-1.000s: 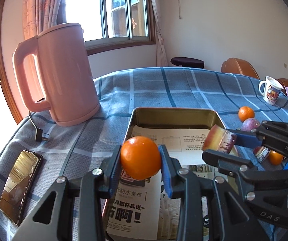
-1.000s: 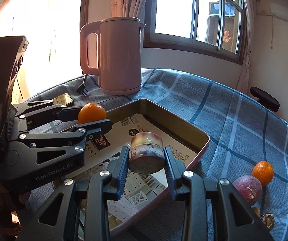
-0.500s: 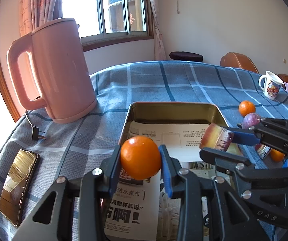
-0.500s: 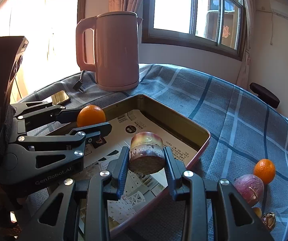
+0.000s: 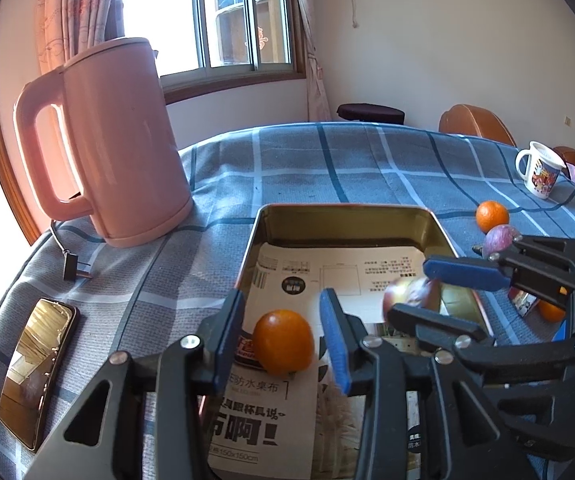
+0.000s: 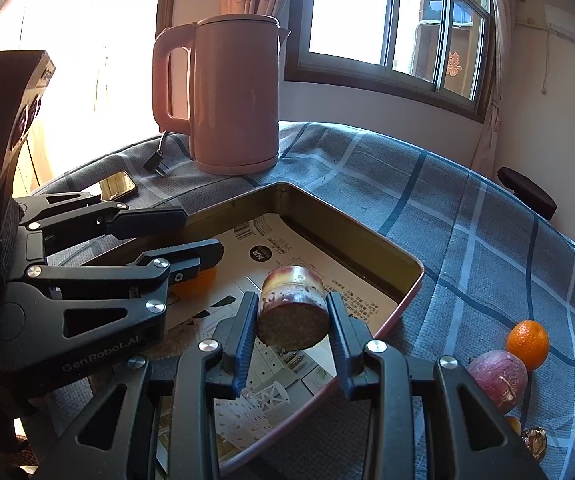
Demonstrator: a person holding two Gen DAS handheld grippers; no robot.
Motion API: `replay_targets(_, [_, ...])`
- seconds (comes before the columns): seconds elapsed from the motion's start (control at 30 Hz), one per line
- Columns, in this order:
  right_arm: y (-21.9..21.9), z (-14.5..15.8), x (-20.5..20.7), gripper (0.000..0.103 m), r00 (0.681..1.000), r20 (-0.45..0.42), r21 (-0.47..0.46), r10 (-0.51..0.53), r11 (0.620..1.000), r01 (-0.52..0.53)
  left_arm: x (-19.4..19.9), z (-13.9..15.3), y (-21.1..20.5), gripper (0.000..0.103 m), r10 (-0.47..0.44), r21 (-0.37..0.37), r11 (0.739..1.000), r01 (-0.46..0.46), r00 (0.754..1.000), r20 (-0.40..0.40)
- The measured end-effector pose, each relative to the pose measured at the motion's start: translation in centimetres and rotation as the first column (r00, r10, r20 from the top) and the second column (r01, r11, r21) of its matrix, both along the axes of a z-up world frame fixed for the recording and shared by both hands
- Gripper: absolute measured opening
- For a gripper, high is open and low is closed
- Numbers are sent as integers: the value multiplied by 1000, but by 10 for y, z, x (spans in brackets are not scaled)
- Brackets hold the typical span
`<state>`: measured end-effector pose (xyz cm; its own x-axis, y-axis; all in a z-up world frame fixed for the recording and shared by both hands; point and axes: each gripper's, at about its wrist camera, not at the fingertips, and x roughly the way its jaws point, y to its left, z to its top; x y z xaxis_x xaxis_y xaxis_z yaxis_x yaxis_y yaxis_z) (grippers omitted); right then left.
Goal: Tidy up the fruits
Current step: 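Lower the orange into the tin and open the left gripper while the right releases the cake roll, then grasp a dark red cake-roll slice with the left gripper while the right grasps a brown water chestnut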
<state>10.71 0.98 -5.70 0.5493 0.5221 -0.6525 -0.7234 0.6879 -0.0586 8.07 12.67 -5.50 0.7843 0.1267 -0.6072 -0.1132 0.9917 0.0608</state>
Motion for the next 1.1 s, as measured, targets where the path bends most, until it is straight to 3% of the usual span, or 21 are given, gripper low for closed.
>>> replay_targets(0.07, [-3, 2, 0, 49, 1000, 11, 8, -20, 1000, 20, -4, 2, 1, 44, 1, -11, 1000, 0, 1000, 20])
replay_targets(0.13, [-11, 6, -2, 58, 998, 31, 33, -49, 998, 48, -12, 7, 5, 67, 38, -21, 999, -36, 997, 66])
replay_targets(0.17, [-17, 9, -2, 65, 997, 39, 52, -66, 997, 64, -18, 10, 7, 72, 51, -38, 998, -48, 994, 98])
replay_targets(0.23, [-32, 14, -5, 69, 995, 41, 79, -93, 993, 90, -28, 15, 10, 84, 62, -78, 996, -52, 988, 141])
replay_targets(0.4, [-76, 25, -21, 69, 988, 60, 88, -142, 987, 136, -39, 24, -9, 84, 13, -131, 991, 11, 983, 181])
replay_targets(0.53, [-132, 26, -33, 69, 966, 77, 90, -245, 967, 238, -40, 30, -46, 84, -77, -112, 989, 100, 978, 191])
replay_targets(0.73, [-218, 26, -24, 69, 874, 56, 109, -484, 873, 476, -29, 25, -107, 84, -203, -85, 972, 218, 967, 151])
replay_targets(0.8, [-233, 23, -18, 69, 855, 24, 116, -519, 850, 513, -23, 19, -126, 84, -237, -71, 967, 246, 964, 121])
replay_targets(1.1, [-238, 5, -8, 69, 876, -85, 102, -475, 870, 482, 6, -2, -164, 84, -308, -71, 949, 306, 951, -21])
